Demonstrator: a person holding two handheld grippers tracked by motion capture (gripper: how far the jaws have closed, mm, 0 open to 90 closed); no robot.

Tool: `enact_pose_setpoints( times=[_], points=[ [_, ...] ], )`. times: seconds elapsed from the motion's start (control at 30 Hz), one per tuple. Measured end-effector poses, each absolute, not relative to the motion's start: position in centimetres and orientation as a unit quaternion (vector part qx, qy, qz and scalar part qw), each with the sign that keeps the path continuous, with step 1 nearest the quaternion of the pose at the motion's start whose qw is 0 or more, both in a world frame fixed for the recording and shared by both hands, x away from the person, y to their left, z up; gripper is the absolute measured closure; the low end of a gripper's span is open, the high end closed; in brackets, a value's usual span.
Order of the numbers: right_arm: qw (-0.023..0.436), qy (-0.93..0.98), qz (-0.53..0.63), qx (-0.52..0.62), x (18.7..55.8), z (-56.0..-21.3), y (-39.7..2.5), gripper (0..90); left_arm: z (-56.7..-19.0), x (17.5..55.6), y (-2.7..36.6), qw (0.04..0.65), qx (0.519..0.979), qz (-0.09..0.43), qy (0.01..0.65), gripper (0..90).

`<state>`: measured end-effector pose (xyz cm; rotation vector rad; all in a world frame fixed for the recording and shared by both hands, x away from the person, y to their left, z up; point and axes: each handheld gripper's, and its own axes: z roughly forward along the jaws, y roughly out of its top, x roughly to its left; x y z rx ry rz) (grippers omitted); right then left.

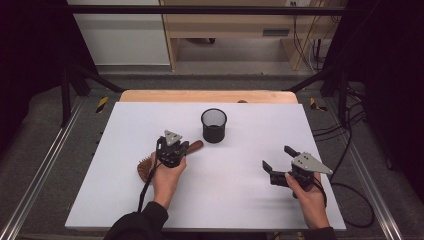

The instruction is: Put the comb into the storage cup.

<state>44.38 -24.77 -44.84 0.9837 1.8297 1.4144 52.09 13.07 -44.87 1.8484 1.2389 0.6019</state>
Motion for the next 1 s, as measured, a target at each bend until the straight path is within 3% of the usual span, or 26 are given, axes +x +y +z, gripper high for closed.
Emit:
enact_pose_setpoints(
  times=[0.53, 1.0],
  points=[
    [0.304, 0.689, 0.546, 0.367, 44.2, -44.6, -24.7, 5.3, -46.9, 55.0, 11.8, 0.352, 0.729, 0.231, 0.540, 90.0],
    [0.306, 0.687, 0.549, 0.366, 44.0, -44.4, -24.8, 5.3, -47.3, 53.3, 10.6, 0.331, 0.764, 0.207, 0.513, 90.0]
  ],
)
